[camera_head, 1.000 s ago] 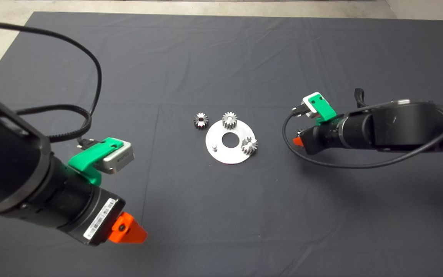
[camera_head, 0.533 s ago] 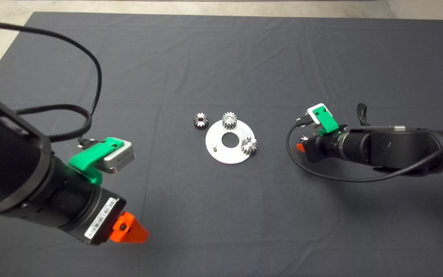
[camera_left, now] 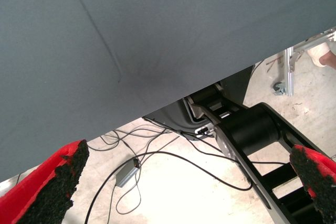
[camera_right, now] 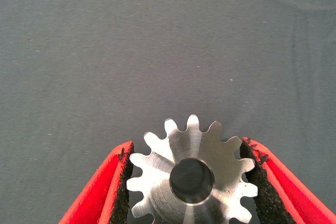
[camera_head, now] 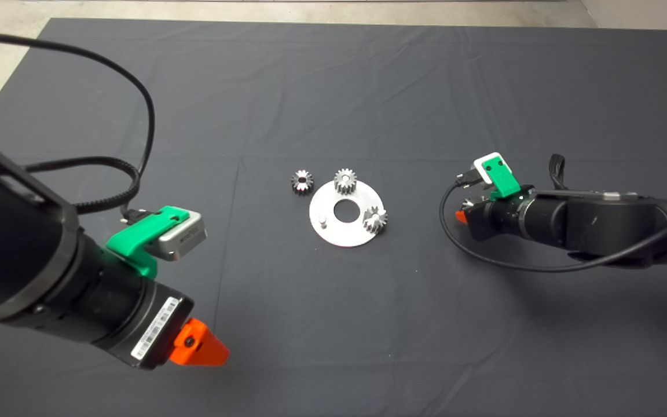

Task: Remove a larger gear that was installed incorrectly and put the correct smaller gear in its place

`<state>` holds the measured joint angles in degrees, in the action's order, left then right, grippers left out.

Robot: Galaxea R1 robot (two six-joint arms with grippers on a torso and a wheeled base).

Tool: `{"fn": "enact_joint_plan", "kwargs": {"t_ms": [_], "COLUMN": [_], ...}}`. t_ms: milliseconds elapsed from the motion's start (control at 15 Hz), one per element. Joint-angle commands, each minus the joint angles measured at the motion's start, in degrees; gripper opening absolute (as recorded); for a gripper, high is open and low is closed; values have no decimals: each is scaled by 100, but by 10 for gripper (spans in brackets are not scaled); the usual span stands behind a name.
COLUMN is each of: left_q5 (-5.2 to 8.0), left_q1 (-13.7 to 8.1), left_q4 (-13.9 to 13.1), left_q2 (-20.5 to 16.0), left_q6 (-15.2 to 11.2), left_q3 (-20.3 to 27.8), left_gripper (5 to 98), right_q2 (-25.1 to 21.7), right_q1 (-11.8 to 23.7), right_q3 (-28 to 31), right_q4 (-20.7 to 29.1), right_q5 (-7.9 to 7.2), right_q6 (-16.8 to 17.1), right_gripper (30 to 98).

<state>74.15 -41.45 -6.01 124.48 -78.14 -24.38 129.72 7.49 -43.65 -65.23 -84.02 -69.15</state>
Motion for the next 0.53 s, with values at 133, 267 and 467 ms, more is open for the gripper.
{"fn": "enact_joint_plan", "kwargs": {"t_ms": [133,267,467], "left_q5": [-103,-103,-103], "left_q1": [-30,-30,-30], "left_q4": [-93,-93,-93], "left_q2": [11,11,11], "left_q6": [1,1,9], "left_q3": [5,5,5], "left_gripper": [983,983,983], "right_q2": [-56,-56,-47], "right_q1": [122,104,12], "right_q3": [78,60,-49], "right_q4": [-306,-324,-353], "right_q5": [26,26,35], "right_q6": [-63,-70,-63], "right_gripper": [513,513,530]}}
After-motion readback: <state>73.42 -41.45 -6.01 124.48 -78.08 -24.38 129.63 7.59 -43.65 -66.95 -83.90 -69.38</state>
